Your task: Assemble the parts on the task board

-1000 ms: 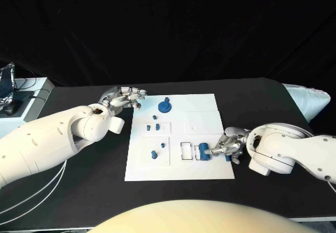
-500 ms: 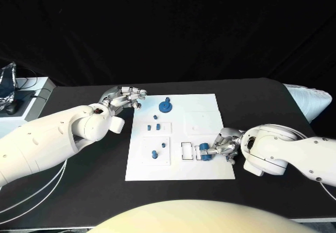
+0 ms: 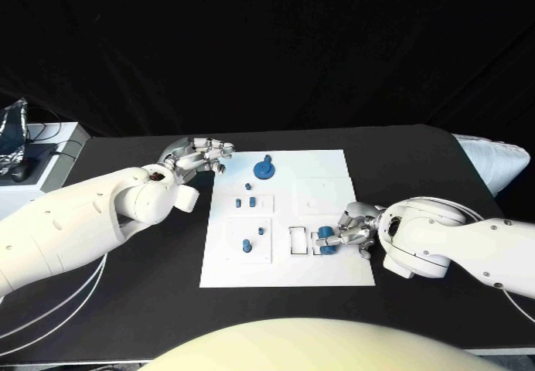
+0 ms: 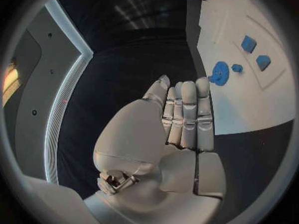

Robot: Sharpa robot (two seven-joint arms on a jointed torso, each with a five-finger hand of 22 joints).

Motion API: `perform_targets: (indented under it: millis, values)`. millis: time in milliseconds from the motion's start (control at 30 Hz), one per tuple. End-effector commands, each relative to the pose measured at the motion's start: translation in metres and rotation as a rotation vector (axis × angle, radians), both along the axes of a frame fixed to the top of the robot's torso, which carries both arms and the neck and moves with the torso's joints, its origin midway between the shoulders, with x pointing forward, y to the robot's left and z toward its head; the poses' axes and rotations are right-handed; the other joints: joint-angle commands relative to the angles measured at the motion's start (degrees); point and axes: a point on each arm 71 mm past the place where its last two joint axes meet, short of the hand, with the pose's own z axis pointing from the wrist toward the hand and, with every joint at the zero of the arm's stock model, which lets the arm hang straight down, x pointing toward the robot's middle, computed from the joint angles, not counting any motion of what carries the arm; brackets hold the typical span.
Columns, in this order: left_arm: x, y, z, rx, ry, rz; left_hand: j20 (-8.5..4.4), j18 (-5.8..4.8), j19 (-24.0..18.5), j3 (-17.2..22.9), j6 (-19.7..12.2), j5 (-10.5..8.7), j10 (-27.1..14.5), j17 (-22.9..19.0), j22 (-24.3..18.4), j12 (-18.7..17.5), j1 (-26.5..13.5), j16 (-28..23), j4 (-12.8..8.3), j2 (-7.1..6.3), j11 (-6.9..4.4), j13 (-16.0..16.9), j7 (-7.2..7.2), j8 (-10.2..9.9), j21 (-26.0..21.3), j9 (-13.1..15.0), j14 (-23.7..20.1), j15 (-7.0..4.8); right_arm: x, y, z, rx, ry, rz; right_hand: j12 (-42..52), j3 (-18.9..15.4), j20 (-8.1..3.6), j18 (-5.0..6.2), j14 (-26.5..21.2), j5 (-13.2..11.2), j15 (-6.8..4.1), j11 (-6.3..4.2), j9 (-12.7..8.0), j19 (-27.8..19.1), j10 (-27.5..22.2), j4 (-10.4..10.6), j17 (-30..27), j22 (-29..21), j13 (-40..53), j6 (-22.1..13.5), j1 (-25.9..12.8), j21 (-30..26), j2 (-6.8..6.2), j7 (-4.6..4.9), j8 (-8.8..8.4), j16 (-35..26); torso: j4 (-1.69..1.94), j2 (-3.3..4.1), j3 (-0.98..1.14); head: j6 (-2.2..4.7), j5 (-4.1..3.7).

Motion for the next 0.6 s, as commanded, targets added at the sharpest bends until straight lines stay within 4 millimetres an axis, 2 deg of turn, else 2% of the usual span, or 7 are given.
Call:
perform_targets:
  millis: [33,133,300,333,567,600]
  values:
    - [-0.0005,-0.0019,0.0005,-0.008,-0.001,-0.015,0.11,0.63,0.3,-0.2,-0.5,0.17,-0.3,-0.1,0.9,0.3,-0.1,-0.2,0.0,0.31,0.05,-0.1,-0.05,0.2,-0.4,-0.1,0.0,0.27,-0.0002,-0.0014,-0.0048,-0.055,-0.009,0.027,-0.2,-0.5,0.49,0.52,0.1,1.0,0.27,0.09,-9.0,2.2,-0.4,-1.6,0.2,0.1,-0.1,-0.6,0.3,0.3,0.38,0.30,-0.43,0.2,-0.01,-0.05,-0.04,0.01,0.03]
    - [-0.0005,-0.0018,0.0005,-0.008,0.000,-0.016,0.11,0.63,0.3,-0.2,-0.5,0.17,-0.3,-0.1,0.9,0.3,-0.1,-0.2,0.0,0.31,0.05,-0.1,-0.05,0.2,-0.4,-0.1,0.0,0.27,0.0001,-0.0007,-0.0050,-0.059,-0.009,0.033,-0.2,-0.7,0.47,0.48,0.1,2.3,0.25,0.08,-9.0,2.2,-0.4,-2.3,0.2,0.3,-0.2,-0.5,0.4,0.3,0.69,0.29,-0.42,0.2,-0.05,-0.07,-0.05,0.01,0.03]
    - [-0.0006,-0.0016,0.0004,-0.007,0.001,-0.017,0.11,0.64,0.3,-0.2,-0.5,0.17,-0.3,-0.1,0.9,0.3,0.0,-0.2,0.0,0.30,0.03,-0.1,-0.04,0.2,-0.4,-0.1,0.0,0.26,0.0003,-0.0009,-0.0056,-0.069,-0.005,0.040,-0.3,-1.4,0.42,0.42,0.1,8.2,0.18,0.00,-8.9,2.2,-0.3,-5.8,0.2,0.4,-0.2,-0.3,1.8,0.3,2.73,0.21,-0.32,0.1,-0.04,-0.06,-0.05,0.01,0.13]
    - [-0.0006,-0.0016,0.0004,-0.007,0.001,-0.017,0.11,0.64,0.3,-0.2,-0.5,0.17,-0.3,-0.1,0.9,0.3,0.0,-0.2,0.0,0.30,0.03,-0.1,-0.04,0.2,-0.4,-0.1,0.0,0.26,0.0004,-0.0012,-0.0057,-0.069,-0.005,0.039,-0.3,-1.5,0.40,0.41,0.1,8.8,0.16,-0.01,-8.9,2.3,-0.3,-6.1,0.2,0.5,-0.3,-0.3,1.8,0.4,3.00,0.21,-0.32,0.1,-0.04,-0.06,-0.05,0.01,0.12]
    - [-0.0008,-0.0014,0.0002,-0.007,0.004,-0.019,0.11,0.64,0.3,-0.1,-0.4,0.18,-0.3,-0.1,0.9,0.3,0.1,-0.2,0.0,0.32,0.02,-0.1,-0.04,0.2,-0.4,-0.1,0.1,0.25,-0.0010,-0.0053,-0.0056,-0.011,0.020,-0.030,-0.5,-1.8,0.22,0.23,0.1,20.7,-0.05,-0.25,-8.9,2.3,-0.3,-9.1,0.0,0.6,-0.4,0.0,3.0,0.4,4.53,-0.03,-0.21,-0.2,0.00,-0.03,0.00,0.01,0.26]
    - [-0.0008,-0.0013,0.0002,-0.007,0.005,-0.019,0.11,0.64,0.3,-0.1,-0.4,0.18,-0.3,-0.1,0.9,0.3,0.1,-0.2,0.0,0.32,0.02,-0.1,-0.04,0.2,-0.4,-0.1,0.1,0.25,-0.0014,-0.0058,-0.0055,0.000,0.025,-0.041,-0.6,-1.8,0.21,0.21,0.1,21.2,-0.06,-0.27,-8.9,2.2,-0.3,-9.3,0.0,0.6,-0.4,0.0,3.1,0.3,4.61,-0.04,-0.22,-0.2,0.00,-0.03,0.00,0.01,0.29]
